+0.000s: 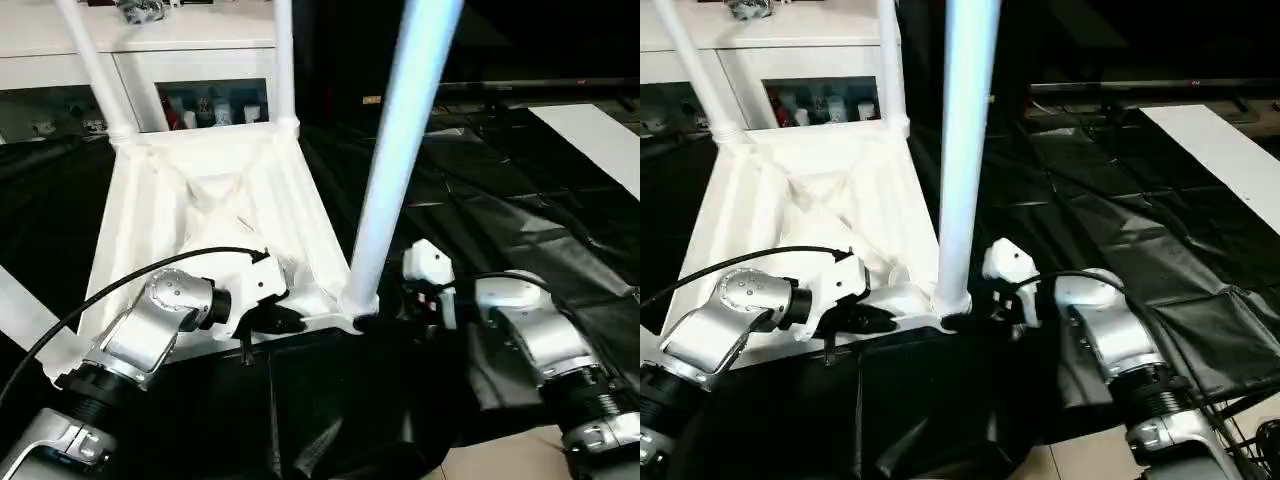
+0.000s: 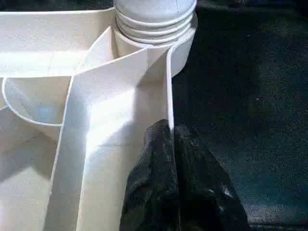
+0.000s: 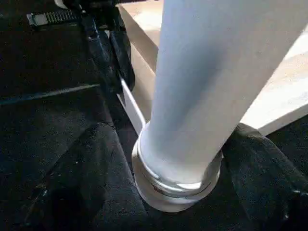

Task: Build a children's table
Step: Rotate leg to tighten

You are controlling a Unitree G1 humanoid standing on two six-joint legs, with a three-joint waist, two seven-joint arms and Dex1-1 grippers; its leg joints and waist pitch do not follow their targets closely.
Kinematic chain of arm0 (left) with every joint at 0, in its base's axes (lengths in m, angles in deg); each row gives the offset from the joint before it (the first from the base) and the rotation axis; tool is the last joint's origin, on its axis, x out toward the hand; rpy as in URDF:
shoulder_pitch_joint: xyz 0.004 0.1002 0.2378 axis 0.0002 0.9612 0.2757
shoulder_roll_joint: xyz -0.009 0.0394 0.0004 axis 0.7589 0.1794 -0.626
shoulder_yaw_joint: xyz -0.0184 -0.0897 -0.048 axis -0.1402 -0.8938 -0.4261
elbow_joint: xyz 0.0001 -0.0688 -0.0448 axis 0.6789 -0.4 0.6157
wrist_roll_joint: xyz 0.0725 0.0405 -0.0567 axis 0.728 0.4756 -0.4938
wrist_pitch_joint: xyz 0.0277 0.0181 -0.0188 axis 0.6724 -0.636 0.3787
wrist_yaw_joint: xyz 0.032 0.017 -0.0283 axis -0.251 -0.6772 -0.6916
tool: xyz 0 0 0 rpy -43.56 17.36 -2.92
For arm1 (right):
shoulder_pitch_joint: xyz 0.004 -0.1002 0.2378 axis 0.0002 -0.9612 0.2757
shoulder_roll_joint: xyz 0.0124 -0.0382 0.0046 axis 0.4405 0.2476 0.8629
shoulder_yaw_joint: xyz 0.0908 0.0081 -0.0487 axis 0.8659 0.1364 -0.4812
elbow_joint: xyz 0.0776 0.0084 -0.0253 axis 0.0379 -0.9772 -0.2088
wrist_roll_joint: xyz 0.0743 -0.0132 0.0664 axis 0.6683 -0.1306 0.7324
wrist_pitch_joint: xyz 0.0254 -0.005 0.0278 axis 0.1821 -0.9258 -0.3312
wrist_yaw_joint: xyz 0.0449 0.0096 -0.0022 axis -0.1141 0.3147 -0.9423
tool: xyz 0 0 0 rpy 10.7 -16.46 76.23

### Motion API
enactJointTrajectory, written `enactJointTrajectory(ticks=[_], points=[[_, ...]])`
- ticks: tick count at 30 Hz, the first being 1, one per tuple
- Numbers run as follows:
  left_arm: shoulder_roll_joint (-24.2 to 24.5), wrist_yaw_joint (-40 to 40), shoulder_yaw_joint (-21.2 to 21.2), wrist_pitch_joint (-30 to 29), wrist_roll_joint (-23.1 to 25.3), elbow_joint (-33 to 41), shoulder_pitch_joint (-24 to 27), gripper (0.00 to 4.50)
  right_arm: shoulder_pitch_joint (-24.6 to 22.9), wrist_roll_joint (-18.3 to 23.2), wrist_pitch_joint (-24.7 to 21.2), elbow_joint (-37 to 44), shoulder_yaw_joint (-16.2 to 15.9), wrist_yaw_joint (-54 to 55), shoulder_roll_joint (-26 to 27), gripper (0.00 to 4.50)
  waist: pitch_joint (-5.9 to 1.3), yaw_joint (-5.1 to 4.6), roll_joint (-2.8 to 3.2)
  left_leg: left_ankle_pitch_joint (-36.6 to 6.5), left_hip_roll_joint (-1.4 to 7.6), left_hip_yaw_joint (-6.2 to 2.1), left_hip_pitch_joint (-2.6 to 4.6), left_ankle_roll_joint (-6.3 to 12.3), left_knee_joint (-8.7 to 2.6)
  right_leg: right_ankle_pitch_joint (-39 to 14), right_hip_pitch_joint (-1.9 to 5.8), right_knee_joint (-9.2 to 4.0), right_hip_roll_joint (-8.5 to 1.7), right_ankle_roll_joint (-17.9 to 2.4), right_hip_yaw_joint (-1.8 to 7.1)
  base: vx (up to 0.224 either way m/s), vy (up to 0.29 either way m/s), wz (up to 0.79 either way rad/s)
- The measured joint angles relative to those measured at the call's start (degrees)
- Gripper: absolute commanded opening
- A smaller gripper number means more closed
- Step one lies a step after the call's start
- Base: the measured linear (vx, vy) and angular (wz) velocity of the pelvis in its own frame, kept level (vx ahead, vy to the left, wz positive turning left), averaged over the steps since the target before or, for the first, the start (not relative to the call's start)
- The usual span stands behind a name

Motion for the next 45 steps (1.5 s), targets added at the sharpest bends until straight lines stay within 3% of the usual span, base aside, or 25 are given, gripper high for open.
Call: enactJointTrajectory(ticks=[3, 19, 24, 27, 28, 29, 33, 37, 45], points=[[0.06, 0.33, 0.03, -0.2, -0.03, 0.0, -0.03, 0.0, 0.06, 0.81, -0.75, -0.62, 0.2, -0.07, 0.67, 3.71, -0.01, -0.02, 0.02, 0.0, 0.0, 0.0, 0.0, 0.0, 0.01, 0.0, 0.0, 0.01, 0.0, 0.0, 0.0, 0.0, 0.0, 0.0], [0.09, 1.14, 0.25, -0.71, -0.13, 0.06, -0.13, 0.0, 2.7, 0.3, 0.13, -5.98, -0.02, -1.3, 1.38, 2.24, -0.04, 0.26, -0.04, 0.0, 0.0, 0.0, 0.03, 0.0, 0.16, 0.0, 0.09, 0.04, -0.02, 0.0, 0.01, 0.0, 0.0, 0.0], [0.08, 1.13, 0.27, -0.85, -0.11, 0.1, -0.13, 0.0, 2.95, 0.32, 0.93, -6.73, -0.25, -1.72, 1.47, 2.1, -0.08, 0.24, -0.1, 0.0, 0.0, 0.0, 0.05, 0.0, 0.17, 0.0, 0.11, 0.05, -0.02, 0.0, 0.01, 0.0, 0.0, 0.0], [0.23, 1.12, 0.27, -0.85, -0.06, 0.1, -0.12, 0.0, 3.09, 0.33, 1.7, -7.47, 0.09, -1.36, 1.82, 2.1, -0.11, 0.18, -0.14, 0.0, 0.0, 0.0, 0.07, 0.0, 0.16, 0.0, 0.11, 0.06, -0.02, 0.0, 0.01, 0.0, 0.0, 0.0], [0.4, 1.12, 0.25, -0.86, 0.0, 0.1, -0.12, 0.0, 3.23, 0.4, 1.41, -7.94, 0.35, -1.09, 2.4, 2.62, -0.12, 0.05, -0.17, 0.0, 0.01, 0.0, 0.09, 0.0, 0.17, 0.0, 0.11, 0.08, -0.02, 0.0, 0.01, 0.0, 0.0, 0.0], [0.46, 1.12, 0.25, -0.86, 0.04, 0.1, -0.12, 0.0, 3.26, 0.43, 1.21, -8.09, 0.5, -1.07, 2.6, 2.76, -0.12, -0.03, -0.17, 0.0, 0.01, 0.0, 0.09, 0.0, 0.17, 0.01, 0.11, 0.09, -0.02, -0.01, 0.0, 0.0, 0.0, 0.0], [0.47, 1.12, 0.32, -0.86, 0.03, 0.12, -0.11, 0.0, 3.24, 0.91, -0.79, -8.85, 0.5, -1.14, 2.87, 3.09, -0.12, -0.1, -0.16, 0.0, 0.01, -0.01, 0.08, 0.0, 0.17, 0.03, 0.12, 0.1, -0.02, -0.04, 0.0, 0.0, 0.0, 0.0], [0.46, 1.27, 0.31, -0.81, 0.03, 0.15, -0.12, 0.0, 2.58, 0.23, 0.39, -10.05, 0.27, -0.02, 3.46, 3.36, -0.11, -0.03, -0.15, 0.0, 0.01, -0.01, 0.05, 0.0, 0.18, 0.03, 0.1, 0.09, -0.02, -0.04, 0.0, 0.0, 0.0, 0.0], [0.46, 1.32, 0.34, -0.54, 0.12, 0.01, -0.25, 0.0, 2.54, -0.42, 1.42, -11.13, 0.17, 1.33, 4.45, 3.36, -0.08, -0.08, -0.09, 0.0, 0.01, -0.02, 0.05, 0.0, 0.18, 0.04, 0.1, 0.1, -0.02, -0.07, -0.01, 0.0, 0.0, 0.0]])
